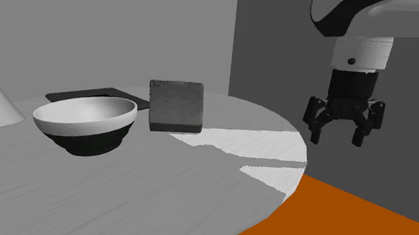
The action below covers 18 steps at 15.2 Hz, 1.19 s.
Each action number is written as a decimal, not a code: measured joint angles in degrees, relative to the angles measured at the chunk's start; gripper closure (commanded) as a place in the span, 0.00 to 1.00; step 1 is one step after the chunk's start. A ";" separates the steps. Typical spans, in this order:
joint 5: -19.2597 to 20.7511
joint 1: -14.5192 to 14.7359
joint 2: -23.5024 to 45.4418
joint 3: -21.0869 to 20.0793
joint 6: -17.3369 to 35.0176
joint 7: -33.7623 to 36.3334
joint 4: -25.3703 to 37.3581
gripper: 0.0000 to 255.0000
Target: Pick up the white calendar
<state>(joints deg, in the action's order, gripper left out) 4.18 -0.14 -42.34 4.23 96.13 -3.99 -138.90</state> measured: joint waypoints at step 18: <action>-22.31 -5.12 5.83 -21.84 -8.06 54.73 13.26 0.00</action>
<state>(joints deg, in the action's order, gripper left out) -18.12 -5.26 -36.51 -17.61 88.07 50.74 -125.64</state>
